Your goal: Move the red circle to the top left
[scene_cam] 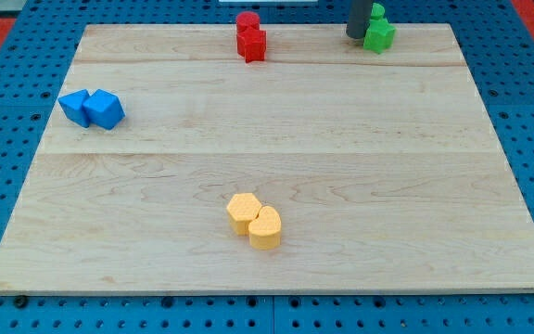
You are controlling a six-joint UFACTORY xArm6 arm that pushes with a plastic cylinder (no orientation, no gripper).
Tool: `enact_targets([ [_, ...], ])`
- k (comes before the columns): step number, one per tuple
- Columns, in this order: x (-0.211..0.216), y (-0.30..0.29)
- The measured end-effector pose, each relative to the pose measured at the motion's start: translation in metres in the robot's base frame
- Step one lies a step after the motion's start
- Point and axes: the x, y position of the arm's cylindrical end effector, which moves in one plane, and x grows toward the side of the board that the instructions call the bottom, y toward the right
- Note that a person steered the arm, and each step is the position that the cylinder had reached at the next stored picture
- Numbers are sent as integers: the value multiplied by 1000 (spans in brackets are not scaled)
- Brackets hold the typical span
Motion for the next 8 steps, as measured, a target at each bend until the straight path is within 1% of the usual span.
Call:
enact_targets([
  [2, -22, -29],
  [3, -22, -46],
  [4, -21, -89],
  [5, -21, -146],
  [8, -22, -155],
])
